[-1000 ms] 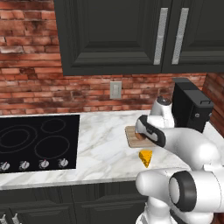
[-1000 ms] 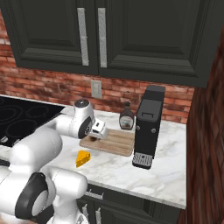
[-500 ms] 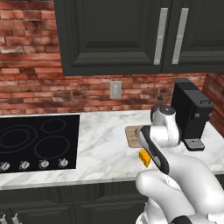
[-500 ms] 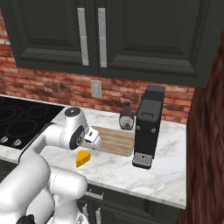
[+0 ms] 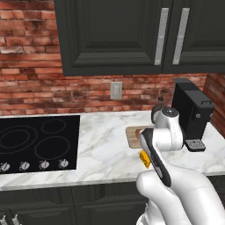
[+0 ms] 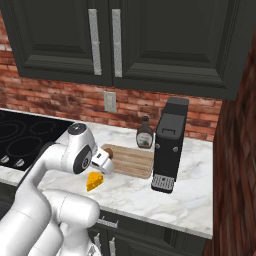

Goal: Retrieve the reheated potato from the microwave, then place the potato, cheese, and condiment on the cutting board.

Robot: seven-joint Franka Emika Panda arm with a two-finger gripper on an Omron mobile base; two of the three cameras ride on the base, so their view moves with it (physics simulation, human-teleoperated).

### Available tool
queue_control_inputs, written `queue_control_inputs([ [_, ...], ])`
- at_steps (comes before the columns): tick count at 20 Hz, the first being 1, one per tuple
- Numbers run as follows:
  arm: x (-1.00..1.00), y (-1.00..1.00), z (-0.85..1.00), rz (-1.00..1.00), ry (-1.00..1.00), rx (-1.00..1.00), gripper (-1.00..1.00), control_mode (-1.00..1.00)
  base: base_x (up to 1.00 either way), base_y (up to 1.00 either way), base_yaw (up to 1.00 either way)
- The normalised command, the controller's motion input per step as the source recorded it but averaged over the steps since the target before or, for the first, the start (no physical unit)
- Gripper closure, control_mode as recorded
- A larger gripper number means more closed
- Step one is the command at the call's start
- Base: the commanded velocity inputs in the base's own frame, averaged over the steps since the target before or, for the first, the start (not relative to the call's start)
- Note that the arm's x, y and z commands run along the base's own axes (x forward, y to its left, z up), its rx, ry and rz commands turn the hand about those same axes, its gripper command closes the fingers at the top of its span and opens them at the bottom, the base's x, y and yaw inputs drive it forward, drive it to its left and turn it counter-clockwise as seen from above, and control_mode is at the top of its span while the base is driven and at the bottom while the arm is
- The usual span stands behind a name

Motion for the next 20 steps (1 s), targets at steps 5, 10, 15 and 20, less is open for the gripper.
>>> queue_control_inputs([
  [5,-0.16,0.03,-0.09,-0.08,0.01,0.00,-1.00,-1.00,0.00,0.00,0.00],
  [10,-0.01,0.05,-0.16,-0.01,0.01,0.05,-1.00,-1.00,0.00,0.00,0.00],
  [15,0.00,0.17,-0.16,0.04,0.00,0.13,-1.00,-1.00,0.00,0.00,0.00],
  [20,0.04,0.18,-0.29,0.03,0.01,0.06,-1.00,-1.00,0.00,0.00,0.00],
])
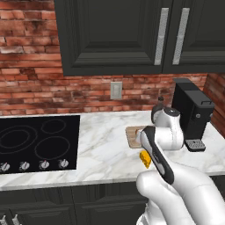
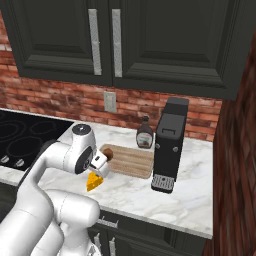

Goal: Retrieve the reheated potato from the microwave, then place the potato, cheese, and condiment on the cutting board.

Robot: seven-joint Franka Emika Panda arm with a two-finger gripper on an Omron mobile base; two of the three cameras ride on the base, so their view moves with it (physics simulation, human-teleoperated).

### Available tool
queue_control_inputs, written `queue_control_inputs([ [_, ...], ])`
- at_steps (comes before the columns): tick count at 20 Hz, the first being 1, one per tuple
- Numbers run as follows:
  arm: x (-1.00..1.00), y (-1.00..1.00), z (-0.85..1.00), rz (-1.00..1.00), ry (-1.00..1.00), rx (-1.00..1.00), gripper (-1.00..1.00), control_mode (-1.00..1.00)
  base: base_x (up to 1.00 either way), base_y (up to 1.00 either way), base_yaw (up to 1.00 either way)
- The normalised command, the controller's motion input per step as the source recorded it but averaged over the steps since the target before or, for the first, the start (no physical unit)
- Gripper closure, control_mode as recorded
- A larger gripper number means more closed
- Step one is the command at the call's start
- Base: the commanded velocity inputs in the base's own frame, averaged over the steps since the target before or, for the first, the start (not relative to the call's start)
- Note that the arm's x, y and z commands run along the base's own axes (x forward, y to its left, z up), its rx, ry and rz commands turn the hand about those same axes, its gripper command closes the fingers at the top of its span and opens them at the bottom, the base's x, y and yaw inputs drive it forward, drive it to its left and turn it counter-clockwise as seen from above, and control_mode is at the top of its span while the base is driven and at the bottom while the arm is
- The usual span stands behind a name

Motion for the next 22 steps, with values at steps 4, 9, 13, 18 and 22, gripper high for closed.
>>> queue_control_inputs([
  [4,0.02,0.09,-0.33,0.00,0.06,-0.01,-1.00,-1.00,0.00,0.00,0.00],
  [9,0.00,0.02,-0.44,0.00,0.08,-0.06,-1.00,-1.00,0.00,0.00,0.00],
  [13,0.00,0.00,-0.53,0.00,0.07,-0.02,-1.00,-1.00,0.00,0.00,0.00],
  [18,0.03,0.01,-0.57,0.00,0.03,0.00,-1.00,-1.00,0.00,0.00,0.00],
  [22,0.00,0.00,-0.49,0.00,0.00,0.00,-1.00,-1.00,0.00,0.00,0.00],
])
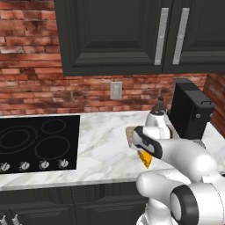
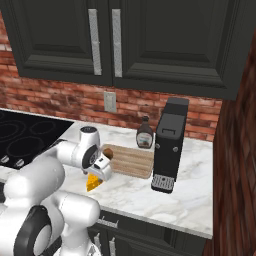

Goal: Retrieve the reheated potato from the microwave, then place the potato, cheese, and condiment on the cutting board.

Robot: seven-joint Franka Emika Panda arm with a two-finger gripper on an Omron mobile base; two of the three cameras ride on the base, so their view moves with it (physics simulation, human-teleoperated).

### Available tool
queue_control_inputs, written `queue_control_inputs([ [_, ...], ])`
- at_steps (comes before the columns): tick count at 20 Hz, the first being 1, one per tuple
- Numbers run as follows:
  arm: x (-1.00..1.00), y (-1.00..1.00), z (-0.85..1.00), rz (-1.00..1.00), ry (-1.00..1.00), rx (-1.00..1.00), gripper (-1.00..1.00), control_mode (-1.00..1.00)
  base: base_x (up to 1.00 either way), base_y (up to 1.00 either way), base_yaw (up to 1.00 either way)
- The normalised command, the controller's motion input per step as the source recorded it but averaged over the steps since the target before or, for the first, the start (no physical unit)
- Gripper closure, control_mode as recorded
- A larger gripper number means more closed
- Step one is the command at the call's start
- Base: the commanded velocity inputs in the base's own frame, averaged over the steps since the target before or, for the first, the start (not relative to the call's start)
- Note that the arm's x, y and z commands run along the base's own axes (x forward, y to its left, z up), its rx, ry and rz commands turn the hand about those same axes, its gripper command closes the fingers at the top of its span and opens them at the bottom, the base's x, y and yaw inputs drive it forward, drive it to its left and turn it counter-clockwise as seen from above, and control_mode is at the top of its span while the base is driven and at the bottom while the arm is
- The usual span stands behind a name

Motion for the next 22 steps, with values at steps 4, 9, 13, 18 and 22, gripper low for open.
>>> queue_control_inputs([
  [4,0.00,0.00,-0.52,0.00,0.02,0.00,-1.00,-1.00,0.00,0.00,0.00],
  [9,0.00,0.00,-0.46,0.00,0.04,0.00,-1.00,-1.00,0.00,0.00,0.00],
  [13,0.00,0.04,-0.42,0.00,0.02,0.00,1.00,-1.00,0.00,0.00,0.00],
  [18,-0.06,0.01,-0.20,0.00,0.00,0.00,1.00,-1.00,0.00,0.00,0.00],
  [22,-0.12,-0.05,-0.03,0.00,0.00,0.00,1.00,-1.00,0.00,0.00,0.00],
])
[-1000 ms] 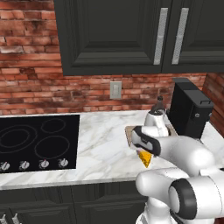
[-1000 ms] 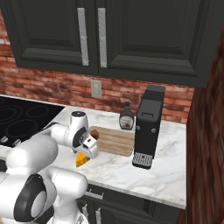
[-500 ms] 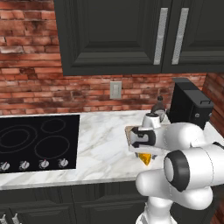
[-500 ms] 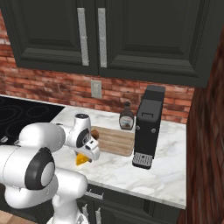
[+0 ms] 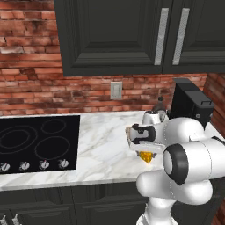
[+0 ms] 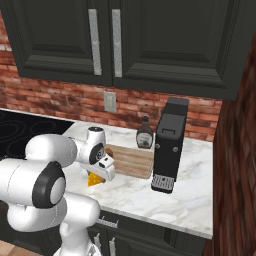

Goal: Retrieve the reheated potato from the microwave, then place the potato, cheese, and condiment on the cutting board.

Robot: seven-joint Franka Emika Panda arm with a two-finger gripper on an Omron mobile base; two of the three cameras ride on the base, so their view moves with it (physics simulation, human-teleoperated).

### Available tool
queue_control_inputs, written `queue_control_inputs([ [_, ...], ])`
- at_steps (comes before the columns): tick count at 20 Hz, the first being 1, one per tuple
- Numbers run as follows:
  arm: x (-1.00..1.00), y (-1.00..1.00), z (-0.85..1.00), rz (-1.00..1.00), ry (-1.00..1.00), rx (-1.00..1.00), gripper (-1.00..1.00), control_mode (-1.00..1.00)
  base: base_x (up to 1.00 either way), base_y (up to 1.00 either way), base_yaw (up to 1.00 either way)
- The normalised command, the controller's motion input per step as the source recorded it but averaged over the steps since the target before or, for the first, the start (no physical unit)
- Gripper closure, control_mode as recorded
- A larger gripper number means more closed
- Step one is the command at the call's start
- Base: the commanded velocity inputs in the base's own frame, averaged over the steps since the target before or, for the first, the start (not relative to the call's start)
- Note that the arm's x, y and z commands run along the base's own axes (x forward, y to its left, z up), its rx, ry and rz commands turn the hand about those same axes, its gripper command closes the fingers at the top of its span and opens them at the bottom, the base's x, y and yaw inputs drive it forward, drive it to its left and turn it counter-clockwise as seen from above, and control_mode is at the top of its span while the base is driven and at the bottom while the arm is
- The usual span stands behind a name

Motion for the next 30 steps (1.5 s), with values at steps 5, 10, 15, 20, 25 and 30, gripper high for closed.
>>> queue_control_inputs([
  [5,-0.05,-0.16,0.20,0.02,0.01,0.00,1.00,-1.00,0.00,0.00,0.00],
  [10,0.01,-0.24,0.37,0.08,0.03,0.00,1.00,-1.00,0.00,0.00,0.00],
  [15,0.12,-0.31,0.38,0.12,0.03,0.00,1.00,-1.00,0.00,0.00,0.00],
  [20,0.22,-0.36,0.18,0.10,0.00,0.00,1.00,-1.00,0.00,0.00,0.00],
  [25,0.38,-0.33,0.01,0.00,0.00,0.00,1.00,-1.00,0.00,0.00,0.00],
  [30,0.49,-0.20,0.00,0.00,0.00,0.00,1.00,-1.00,0.00,0.00,0.00],
])
